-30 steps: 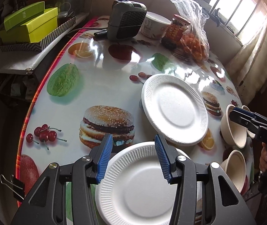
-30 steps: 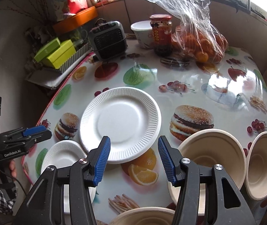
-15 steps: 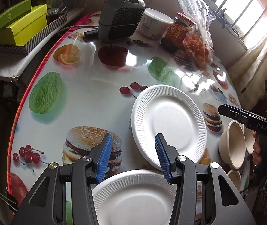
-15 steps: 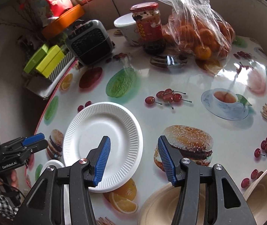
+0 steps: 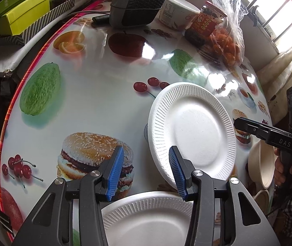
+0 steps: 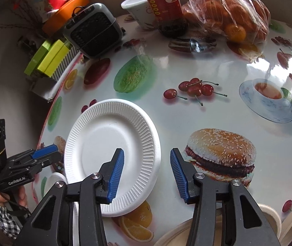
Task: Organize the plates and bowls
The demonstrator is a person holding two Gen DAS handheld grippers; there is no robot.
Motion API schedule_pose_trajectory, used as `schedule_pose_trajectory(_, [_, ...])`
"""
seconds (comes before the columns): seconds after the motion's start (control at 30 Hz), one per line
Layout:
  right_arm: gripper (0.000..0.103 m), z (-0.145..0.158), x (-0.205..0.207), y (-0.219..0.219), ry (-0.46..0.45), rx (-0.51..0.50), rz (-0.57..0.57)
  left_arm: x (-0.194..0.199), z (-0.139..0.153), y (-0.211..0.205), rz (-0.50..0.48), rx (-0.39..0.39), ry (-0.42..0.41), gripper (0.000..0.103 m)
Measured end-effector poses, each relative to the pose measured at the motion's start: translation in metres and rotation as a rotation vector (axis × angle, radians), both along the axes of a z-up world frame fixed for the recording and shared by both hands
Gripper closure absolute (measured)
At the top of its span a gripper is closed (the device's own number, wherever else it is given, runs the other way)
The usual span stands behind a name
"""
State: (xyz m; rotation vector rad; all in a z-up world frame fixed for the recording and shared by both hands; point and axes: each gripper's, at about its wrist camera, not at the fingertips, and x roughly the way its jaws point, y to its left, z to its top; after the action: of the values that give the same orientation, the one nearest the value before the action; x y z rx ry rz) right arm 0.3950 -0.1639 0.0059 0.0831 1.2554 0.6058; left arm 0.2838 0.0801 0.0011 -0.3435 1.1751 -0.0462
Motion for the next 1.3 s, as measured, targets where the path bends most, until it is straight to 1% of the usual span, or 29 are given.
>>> schedule_pose_trajectory(0.07, [0.059,-0.002,-0.001,0.001,-0.001,0.001,-0.001,0.002,-0.001,0.000,0.001,-0.002,0.002,0.060])
schedule_pose_trajectory(0.2, [0.060,-0.002,0.000,0.002,0.005,0.001,-0.005,0.004,-0.004,0.000,-0.009,-0.009,0.009,0.061])
schedule_pose_trajectory(0.23, [0.061,-0.003,0.000,0.003,0.005,-0.005,-0.006,0.005,-0.005,0.000,-0.010,-0.010,0.012,0.064])
schedule_pose_trajectory(0.27, [0.064,-0.004,0.001,0.003,0.007,-0.008,-0.007,0.005,-0.006,0.000,-0.012,-0.011,0.015,0.068])
schedule_pose_trajectory(0.4, [0.066,-0.007,0.003,0.004,0.004,-0.025,-0.016,0.007,-0.008,-0.001,-0.016,-0.016,0.020,0.070])
schedule_pose_trajectory(0.57, [0.068,-0.008,0.004,0.005,0.011,-0.035,-0.012,0.008,-0.011,-0.003,-0.025,-0.022,0.027,0.075])
schedule_pose_trajectory(0.67, [0.077,-0.010,0.004,0.007,0.014,-0.044,-0.007,0.009,-0.013,-0.003,-0.026,-0.017,0.033,0.078])
schedule_pose_trajectory(0.73, [0.077,-0.010,0.003,0.009,0.014,-0.049,-0.001,0.009,-0.013,-0.003,-0.027,-0.020,0.034,0.078])
schedule_pose_trajectory(0.77, [0.079,-0.011,0.002,0.010,0.012,-0.052,0.002,0.009,-0.013,-0.003,-0.030,-0.019,0.032,0.078])
schedule_pose_trajectory(0.83, [0.080,-0.011,0.002,0.011,0.012,-0.054,0.003,0.010,-0.012,-0.003,-0.031,-0.019,0.029,0.079])
schedule_pose_trajectory(0.9, [0.081,-0.011,0.002,0.011,0.010,-0.057,0.005,0.011,-0.012,-0.004,-0.032,-0.019,0.028,0.083])
schedule_pose_trajectory(0.97, [0.083,-0.010,0.001,0.011,0.006,-0.058,0.005,0.011,-0.012,-0.004,-0.033,-0.018,0.028,0.084])
schedule_pose_trajectory(1.13, [0.083,-0.009,0.001,0.010,0.004,-0.057,0.004,0.011,-0.013,-0.004,-0.031,-0.028,0.027,0.089])
schedule_pose_trajectory(1.3, [0.083,-0.009,0.001,0.010,0.005,-0.056,-0.001,0.012,-0.013,-0.004,-0.023,-0.040,0.023,0.089])
